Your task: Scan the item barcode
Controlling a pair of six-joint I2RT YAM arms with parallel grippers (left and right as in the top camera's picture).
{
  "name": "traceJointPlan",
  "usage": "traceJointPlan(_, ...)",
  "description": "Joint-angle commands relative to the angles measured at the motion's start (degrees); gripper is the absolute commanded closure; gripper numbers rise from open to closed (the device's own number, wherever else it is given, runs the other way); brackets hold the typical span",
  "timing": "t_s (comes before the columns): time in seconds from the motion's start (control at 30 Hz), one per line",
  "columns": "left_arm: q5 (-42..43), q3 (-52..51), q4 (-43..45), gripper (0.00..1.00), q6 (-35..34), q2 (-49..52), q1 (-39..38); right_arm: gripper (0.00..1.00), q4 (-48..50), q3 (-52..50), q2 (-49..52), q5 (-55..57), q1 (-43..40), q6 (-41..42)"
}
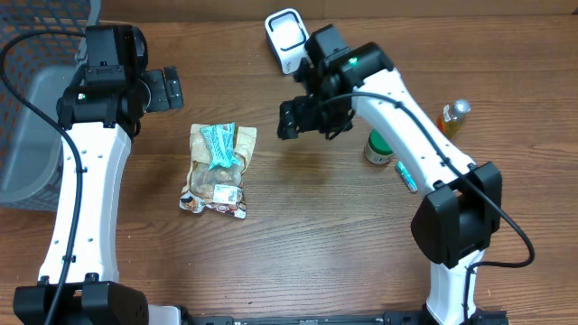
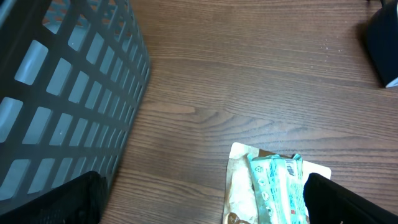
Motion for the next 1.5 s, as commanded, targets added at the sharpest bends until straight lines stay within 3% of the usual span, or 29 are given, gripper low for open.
traceJointPlan(0.0,-0.3,0.4,0.1,0.0,0.4,0.1,-0.1,0.09,1.7,-2.3,-0.3,-0.5,1.8,-0.4)
traceJointPlan(0.13,-0.3,0.4,0.1,0.0,0.4,0.1,-0.1,0.08,5.0,-5.2,-0.3,-0.5,3.6,-0.4)
traceJointPlan(0.23,-0.3,0.4,0.1,0.0,0.4,0.1,-0.1,0.0,8.8,-7.7,-0.3,-1.2,5.0,-0.2)
traceJointPlan(0.47,-0.3,0.4,0.1,0.01,0.4,0.1,-0.1,0.0,21.0,-14.3,-0.3,-6.0,7.9,1.5)
traceJointPlan(0.6,-0.3,0.4,0.1,0.0,0.4,0.1,-0.1,0.13,30.5,-18.2,-0.3,-6.0,9.6,2.9)
traceJointPlan(0.73,-0.3,0.4,0.1,0.01,0.4,0.1,-0.1,0.42,40.0,-20.9,-0.3,-5.6,10.6,3.4)
traceJointPlan(1.03,-0.3,0.4,0.1,0.0,0.4,0.1,-0.1,0.48,49.5,-21.9,1.8,-3.5,10.9,9.0)
traceJointPlan(1.47,-0.3,0.4,0.1,0.0,0.4,0.1,-0.1,0.59,55.3,-21.9,7.2,-3.4,12.4,9.1)
